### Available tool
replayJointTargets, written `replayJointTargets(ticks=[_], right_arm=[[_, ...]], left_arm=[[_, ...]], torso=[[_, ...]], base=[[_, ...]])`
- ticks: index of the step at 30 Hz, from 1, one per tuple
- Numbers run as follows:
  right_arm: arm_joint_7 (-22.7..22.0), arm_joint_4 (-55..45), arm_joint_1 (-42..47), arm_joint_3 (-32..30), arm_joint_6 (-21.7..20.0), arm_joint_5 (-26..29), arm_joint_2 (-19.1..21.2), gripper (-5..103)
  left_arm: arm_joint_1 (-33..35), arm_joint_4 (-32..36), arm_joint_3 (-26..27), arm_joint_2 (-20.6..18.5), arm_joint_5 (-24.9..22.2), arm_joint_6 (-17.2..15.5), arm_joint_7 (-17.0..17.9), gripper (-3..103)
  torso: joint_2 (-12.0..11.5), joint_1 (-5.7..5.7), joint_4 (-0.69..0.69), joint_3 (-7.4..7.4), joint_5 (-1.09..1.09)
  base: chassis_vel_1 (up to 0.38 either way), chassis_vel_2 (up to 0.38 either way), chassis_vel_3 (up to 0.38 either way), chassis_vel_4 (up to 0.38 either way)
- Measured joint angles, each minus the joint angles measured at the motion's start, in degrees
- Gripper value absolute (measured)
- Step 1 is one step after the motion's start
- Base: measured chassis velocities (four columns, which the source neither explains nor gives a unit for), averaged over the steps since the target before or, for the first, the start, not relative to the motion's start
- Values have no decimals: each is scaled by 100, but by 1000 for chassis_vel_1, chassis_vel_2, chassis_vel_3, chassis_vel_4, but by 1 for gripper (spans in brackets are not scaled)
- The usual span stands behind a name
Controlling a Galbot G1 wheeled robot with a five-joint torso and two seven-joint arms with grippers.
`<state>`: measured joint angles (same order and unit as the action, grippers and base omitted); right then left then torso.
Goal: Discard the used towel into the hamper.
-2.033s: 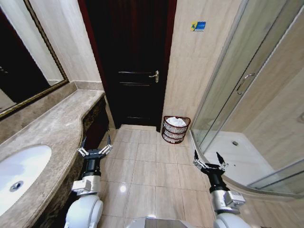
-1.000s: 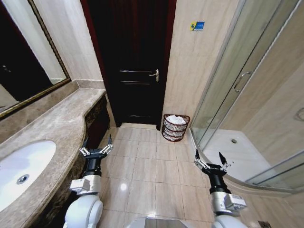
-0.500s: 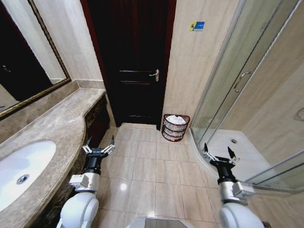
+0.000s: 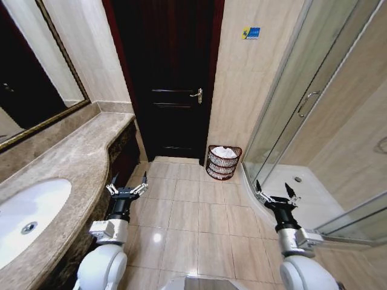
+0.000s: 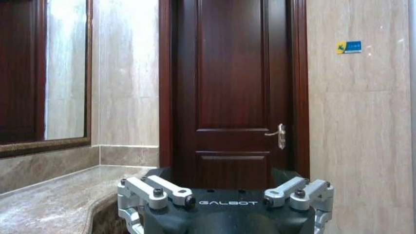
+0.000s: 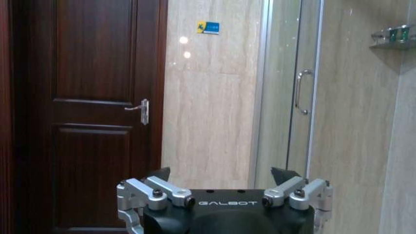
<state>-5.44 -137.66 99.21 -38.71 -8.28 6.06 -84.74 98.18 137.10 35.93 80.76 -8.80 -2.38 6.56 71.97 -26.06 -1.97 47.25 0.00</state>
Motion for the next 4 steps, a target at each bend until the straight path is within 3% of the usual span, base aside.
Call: replayJointTargets(ticks=[4], right_arm=[[0, 2, 2, 0, 0, -2, 0, 100]], left_arm=[[2, 0, 2, 0, 2, -1, 2, 100]], torso=[[0, 0, 0, 0, 0]], base=[[0, 0, 0, 0]])
